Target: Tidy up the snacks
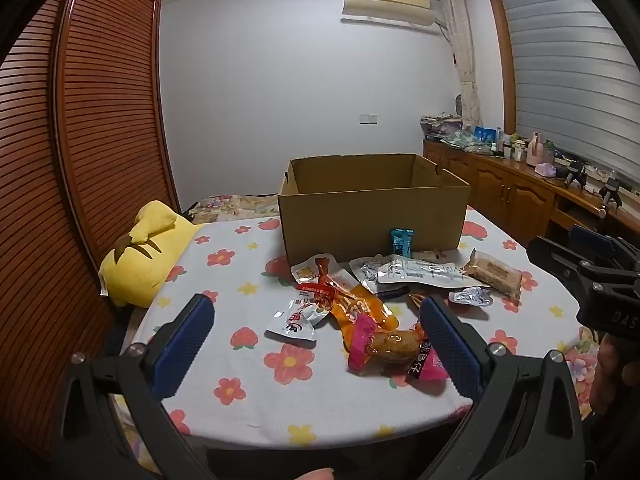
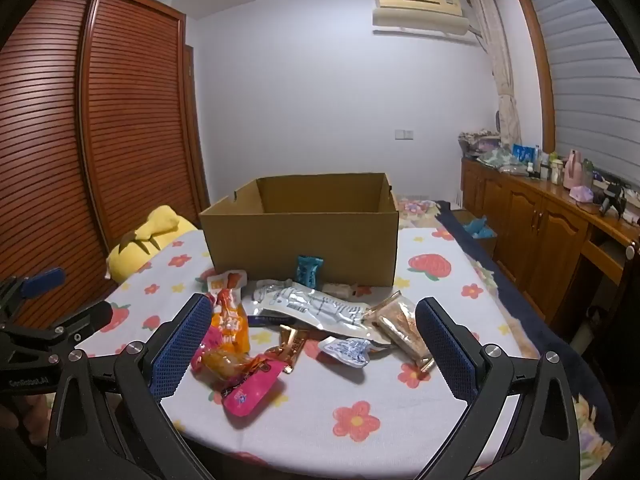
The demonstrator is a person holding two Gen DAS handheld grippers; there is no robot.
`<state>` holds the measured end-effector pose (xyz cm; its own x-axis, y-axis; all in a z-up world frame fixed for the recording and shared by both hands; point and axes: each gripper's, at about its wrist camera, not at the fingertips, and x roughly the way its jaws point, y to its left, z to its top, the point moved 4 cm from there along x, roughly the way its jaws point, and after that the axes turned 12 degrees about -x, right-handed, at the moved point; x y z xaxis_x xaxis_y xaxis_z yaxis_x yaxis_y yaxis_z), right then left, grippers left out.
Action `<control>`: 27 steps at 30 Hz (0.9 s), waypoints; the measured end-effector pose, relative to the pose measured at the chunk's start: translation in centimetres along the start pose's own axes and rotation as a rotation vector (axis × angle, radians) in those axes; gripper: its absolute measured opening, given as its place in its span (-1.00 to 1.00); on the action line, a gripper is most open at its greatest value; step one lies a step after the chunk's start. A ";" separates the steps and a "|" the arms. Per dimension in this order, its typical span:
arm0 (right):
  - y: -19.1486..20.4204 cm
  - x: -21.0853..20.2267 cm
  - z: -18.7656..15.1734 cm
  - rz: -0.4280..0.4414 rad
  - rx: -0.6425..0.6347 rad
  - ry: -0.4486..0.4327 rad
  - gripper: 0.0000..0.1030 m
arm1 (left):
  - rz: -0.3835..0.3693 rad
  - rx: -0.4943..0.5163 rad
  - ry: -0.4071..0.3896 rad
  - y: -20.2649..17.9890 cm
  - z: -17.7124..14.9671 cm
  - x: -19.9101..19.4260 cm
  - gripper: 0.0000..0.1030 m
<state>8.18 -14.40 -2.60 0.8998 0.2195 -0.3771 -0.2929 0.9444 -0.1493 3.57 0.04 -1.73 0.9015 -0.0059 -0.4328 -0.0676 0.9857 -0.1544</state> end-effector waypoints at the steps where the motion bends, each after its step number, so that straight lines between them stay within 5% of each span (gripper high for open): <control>1: 0.0 0.0 0.0 0.000 0.000 0.000 1.00 | -0.001 0.000 0.001 0.0 0.0 0.0 1.00; 27: 0.1 -0.4 0.3 -0.002 -0.002 -0.008 1.00 | 0.002 0.008 0.003 -0.3 0.2 -0.1 1.00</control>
<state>7.86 -14.35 -2.15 0.9028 0.2195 -0.3699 -0.2917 0.9445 -0.1514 3.58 -0.19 -1.49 0.9002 -0.0044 -0.4355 -0.0659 0.9871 -0.1462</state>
